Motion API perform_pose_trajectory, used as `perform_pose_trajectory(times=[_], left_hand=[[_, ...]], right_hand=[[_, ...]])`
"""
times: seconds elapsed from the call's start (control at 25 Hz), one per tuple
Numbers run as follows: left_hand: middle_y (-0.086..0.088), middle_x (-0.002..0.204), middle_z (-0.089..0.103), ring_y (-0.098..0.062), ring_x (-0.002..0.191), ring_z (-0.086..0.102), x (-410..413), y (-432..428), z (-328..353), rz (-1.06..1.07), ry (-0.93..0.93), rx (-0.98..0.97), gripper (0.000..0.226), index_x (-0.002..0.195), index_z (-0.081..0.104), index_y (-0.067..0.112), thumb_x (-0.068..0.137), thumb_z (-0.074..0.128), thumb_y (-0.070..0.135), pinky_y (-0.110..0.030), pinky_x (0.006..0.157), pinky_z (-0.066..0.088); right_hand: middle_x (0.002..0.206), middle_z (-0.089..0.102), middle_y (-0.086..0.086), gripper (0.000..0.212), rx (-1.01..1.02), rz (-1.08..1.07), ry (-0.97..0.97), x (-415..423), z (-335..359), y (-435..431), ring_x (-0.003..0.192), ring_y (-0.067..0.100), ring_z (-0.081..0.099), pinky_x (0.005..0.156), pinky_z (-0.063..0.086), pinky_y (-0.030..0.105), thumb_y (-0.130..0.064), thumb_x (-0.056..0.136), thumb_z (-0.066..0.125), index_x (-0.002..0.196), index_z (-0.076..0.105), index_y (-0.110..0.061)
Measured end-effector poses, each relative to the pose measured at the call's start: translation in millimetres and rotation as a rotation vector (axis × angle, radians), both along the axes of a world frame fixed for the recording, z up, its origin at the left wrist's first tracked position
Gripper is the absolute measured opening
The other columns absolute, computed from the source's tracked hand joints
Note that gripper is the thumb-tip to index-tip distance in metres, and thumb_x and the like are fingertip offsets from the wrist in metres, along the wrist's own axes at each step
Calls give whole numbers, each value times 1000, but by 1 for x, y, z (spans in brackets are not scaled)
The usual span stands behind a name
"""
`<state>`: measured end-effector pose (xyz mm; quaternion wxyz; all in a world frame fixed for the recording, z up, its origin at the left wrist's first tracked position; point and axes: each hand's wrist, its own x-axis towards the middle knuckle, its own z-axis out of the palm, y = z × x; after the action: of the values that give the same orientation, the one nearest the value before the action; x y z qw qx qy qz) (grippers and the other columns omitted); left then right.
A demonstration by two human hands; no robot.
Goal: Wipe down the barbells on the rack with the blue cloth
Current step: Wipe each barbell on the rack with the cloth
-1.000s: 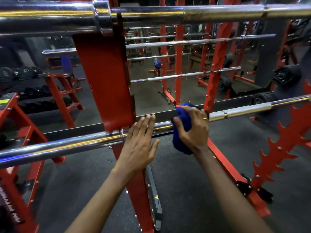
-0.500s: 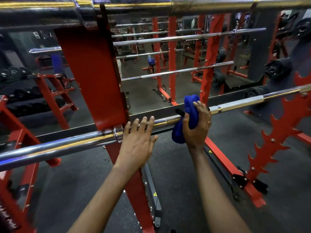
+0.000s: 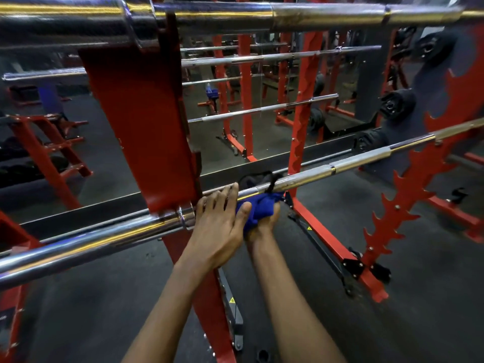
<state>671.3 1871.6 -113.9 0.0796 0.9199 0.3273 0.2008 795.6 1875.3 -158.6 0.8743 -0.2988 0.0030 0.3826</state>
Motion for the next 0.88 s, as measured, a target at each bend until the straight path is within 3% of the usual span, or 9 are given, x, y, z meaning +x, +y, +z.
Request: perform_pose_trajectory(times=[0.08,0.2,0.28,0.36,0.48,0.56,0.64,0.8,0.88], left_hand=[[-2,166,23,-19,151,19,-2,0,2,-14,14,-25,109,162,16,22,79,-31,75,-36,122,3],[-1,165,25,-21,150,19,2,-2,4,10,39,19,109,161,19,24,79,-34,73,-41,124,7],[2,166,20,-20,152,13,3,0,4,6,53,-12,109,162,15,26,77,-33,74,-45,125,4],[3,168,14,-19,154,7,2,4,6,-16,73,-91,110,162,8,30,73,-34,78,-47,126,0],[4,169,11,-18,154,4,1,4,11,-23,84,-121,113,162,5,33,68,-36,80,-45,126,-2],[4,169,11,-18,154,5,1,0,11,-14,78,-97,114,162,5,32,68,-37,79,-45,125,-2],[3,169,11,-18,154,5,1,-2,10,-10,73,-79,114,162,5,32,68,-37,79,-46,126,-1],[2,169,13,-18,154,10,1,-3,7,7,91,-22,109,162,7,32,73,-36,77,-46,126,4],[0,169,16,-21,153,15,4,-2,7,39,116,13,102,162,10,31,79,-30,75,-46,125,8]], right_hand=[[96,65,-5,46,-20,40,-22,11,7,-8,79,4,70,75,57,18,-22,111,18,99,62,-28],[93,65,-14,41,-152,80,-57,18,-1,-32,74,-5,70,71,56,14,-11,113,17,99,52,-28],[79,70,-14,33,-272,-4,-185,20,-8,-41,72,0,70,68,57,18,-21,114,25,101,55,-22],[87,69,-2,33,-318,-172,-220,25,-9,-48,80,15,68,74,56,30,-38,110,39,116,59,-12],[97,63,1,23,-496,-564,-713,30,-2,-71,84,18,64,75,54,38,-39,105,52,114,56,-18],[110,55,-5,19,-587,-623,-1135,38,11,-76,96,8,58,84,52,26,-32,100,64,113,55,-21],[119,47,1,34,-661,-642,-1377,61,22,-66,105,7,49,91,46,15,-26,93,75,118,54,-14],[104,52,6,27,-833,-689,-1373,109,53,-48,97,20,51,85,53,45,-30,89,75,96,52,-17],[104,55,5,28,-876,-659,-1487,106,53,-46,96,22,53,88,51,51,-42,93,70,96,56,-17]])
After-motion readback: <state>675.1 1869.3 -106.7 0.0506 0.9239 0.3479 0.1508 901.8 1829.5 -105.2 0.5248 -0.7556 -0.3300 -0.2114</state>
